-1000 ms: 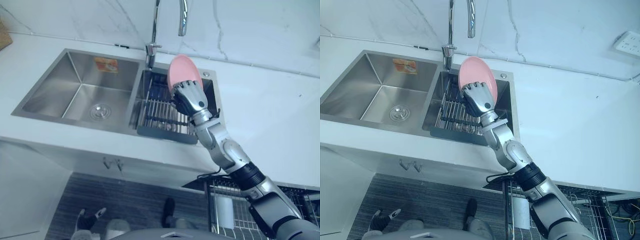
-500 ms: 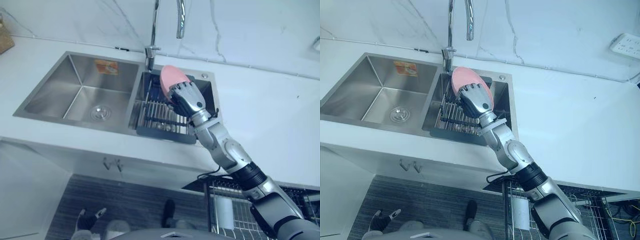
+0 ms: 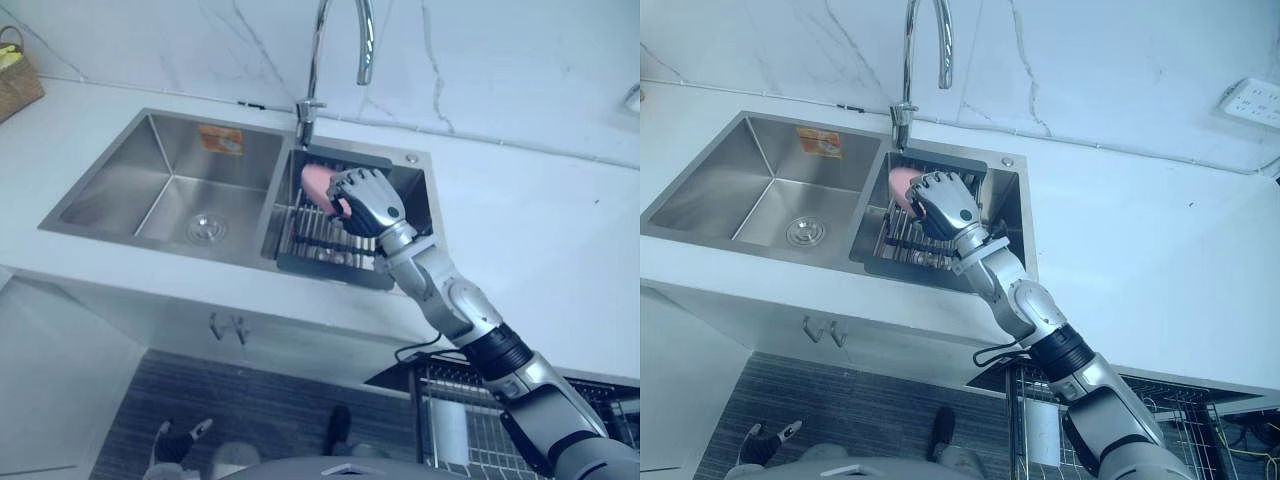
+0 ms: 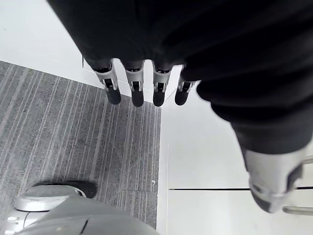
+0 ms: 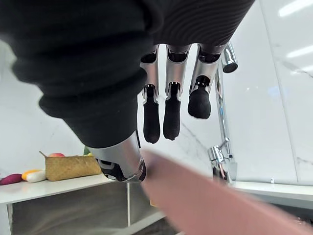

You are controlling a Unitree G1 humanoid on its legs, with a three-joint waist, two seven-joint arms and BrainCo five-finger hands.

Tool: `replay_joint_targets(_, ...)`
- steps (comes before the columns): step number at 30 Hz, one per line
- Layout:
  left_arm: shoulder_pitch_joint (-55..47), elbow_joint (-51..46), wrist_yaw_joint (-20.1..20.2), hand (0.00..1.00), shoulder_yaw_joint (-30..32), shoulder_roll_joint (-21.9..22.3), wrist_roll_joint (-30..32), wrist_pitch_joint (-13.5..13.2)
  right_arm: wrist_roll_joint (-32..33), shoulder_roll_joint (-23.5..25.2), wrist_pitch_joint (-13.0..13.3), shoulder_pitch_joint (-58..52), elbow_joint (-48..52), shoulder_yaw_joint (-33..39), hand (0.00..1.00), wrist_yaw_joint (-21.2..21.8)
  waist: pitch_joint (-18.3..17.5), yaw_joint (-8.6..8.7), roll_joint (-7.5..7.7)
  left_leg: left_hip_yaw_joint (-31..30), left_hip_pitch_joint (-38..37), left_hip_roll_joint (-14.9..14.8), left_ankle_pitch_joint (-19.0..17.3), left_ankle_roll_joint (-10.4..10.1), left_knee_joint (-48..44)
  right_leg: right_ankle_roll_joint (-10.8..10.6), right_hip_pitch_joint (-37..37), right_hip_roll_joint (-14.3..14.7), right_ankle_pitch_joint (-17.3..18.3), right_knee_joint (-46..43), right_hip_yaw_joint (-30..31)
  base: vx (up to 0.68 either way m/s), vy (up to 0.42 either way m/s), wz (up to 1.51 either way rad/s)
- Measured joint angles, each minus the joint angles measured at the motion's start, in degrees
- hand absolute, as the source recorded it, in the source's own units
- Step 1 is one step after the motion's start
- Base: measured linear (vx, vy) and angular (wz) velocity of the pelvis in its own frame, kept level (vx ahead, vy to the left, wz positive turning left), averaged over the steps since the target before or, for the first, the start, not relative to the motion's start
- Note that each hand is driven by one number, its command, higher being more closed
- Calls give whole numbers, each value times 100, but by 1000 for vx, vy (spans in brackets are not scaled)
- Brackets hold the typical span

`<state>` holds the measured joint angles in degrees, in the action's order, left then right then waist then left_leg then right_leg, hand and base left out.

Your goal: Walk over to the sink, pick up the cup, carry it to the dishwasher, place the cup inside the dishwasher, then close the dishwasher door

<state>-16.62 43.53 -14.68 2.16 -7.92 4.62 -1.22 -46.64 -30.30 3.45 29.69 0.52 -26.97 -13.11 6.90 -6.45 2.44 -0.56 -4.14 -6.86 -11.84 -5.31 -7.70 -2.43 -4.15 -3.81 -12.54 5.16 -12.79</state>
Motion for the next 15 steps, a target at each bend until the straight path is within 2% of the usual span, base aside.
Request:
replay_joint_targets(11, 11, 146, -1, 0, 22, 2, 0, -125, -103, 2, -444, -76, -393, -97, 0, 57, -53, 17, 6, -120, -2, -3, 67, -54, 98, -14, 15, -17, 22, 1, -111, 10, 1, 5)
replay_joint_targets(15, 10, 152, -4, 0, 22, 4, -4, -124, -5, 26, -652, -509, -342, 174, 0, 278, -56, 16, 11, -258, 12, 12, 85, -52, 93, -28, 85, -50, 37, 0, -228, 21, 9, 17)
